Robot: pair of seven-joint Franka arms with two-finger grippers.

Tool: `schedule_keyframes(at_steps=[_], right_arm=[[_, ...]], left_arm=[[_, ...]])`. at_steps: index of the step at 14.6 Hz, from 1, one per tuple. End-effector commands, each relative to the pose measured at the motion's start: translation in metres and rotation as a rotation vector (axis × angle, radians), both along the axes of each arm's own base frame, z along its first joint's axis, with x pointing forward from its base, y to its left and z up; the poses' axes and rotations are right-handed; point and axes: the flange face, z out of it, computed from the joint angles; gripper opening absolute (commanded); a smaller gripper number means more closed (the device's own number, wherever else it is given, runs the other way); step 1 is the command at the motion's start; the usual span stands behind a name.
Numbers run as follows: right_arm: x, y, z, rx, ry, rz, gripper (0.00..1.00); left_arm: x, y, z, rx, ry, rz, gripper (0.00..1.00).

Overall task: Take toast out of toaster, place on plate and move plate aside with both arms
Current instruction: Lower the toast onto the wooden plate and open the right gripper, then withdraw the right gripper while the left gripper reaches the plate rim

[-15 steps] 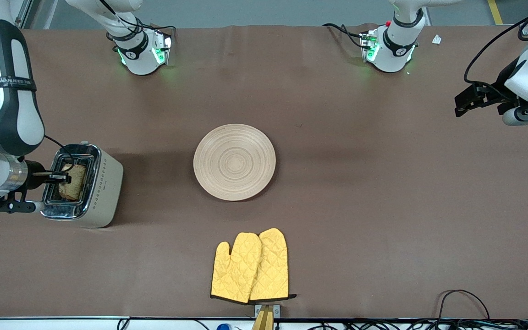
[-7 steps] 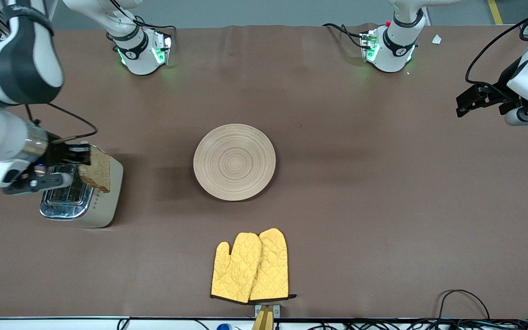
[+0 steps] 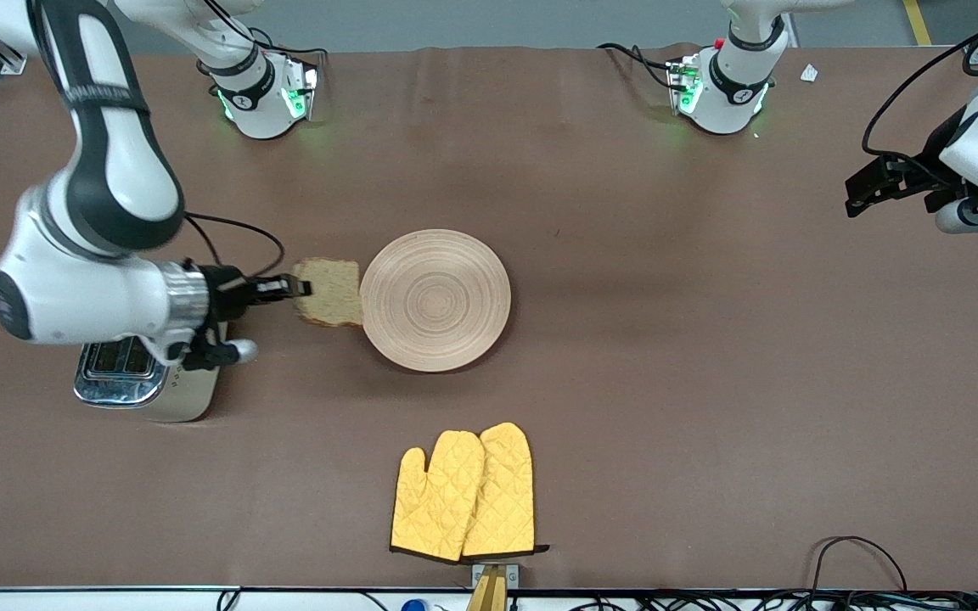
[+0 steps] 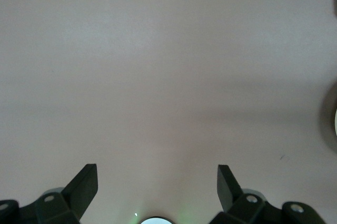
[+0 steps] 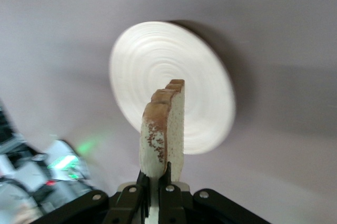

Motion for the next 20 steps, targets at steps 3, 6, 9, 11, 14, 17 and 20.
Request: schedule_keyframes(at_steps=[3, 6, 9, 11, 14, 17, 20], right_arm=[[-0.036, 0.077, -0.085, 0.102, 0.047, -0.175, 0.05], [-0.046, 0.104, -0.113, 0.075, 0.004, -0.19, 0.06], [-0.041, 0.085, -0.12, 0.005, -0.061, -0.093, 0.31], [-0.039, 0.072, -0.123, -0.1, -0.111, 0.0, 0.83], [-0.03, 0.052, -0.113, -0.175, -0.16, 0.056, 1.0], [-0.012, 0.018, -0.074, -0.254, -0.255, 0.068, 1.0], [0.004, -0.035, -0.029, -0.372, -0.292, 0.1, 1.0]], left_arm=[[0.004, 0.003, -0.002, 0.006, 0.013, -0.009, 1.0], [0.006, 0.002, -0.003, 0.006, 0.013, -0.011, 1.0], [0.006, 0.002, -0.005, 0.006, 0.016, -0.011, 1.0], [0.008, 0.002, -0.007, 0.008, 0.021, -0.011, 1.0], [0.008, 0.002, -0.008, 0.007, 0.021, -0.011, 1.0], [0.008, 0.002, -0.007, 0.007, 0.019, -0.011, 1.0], [0.008, 0.002, -0.008, 0.001, 0.02, -0.011, 1.0]])
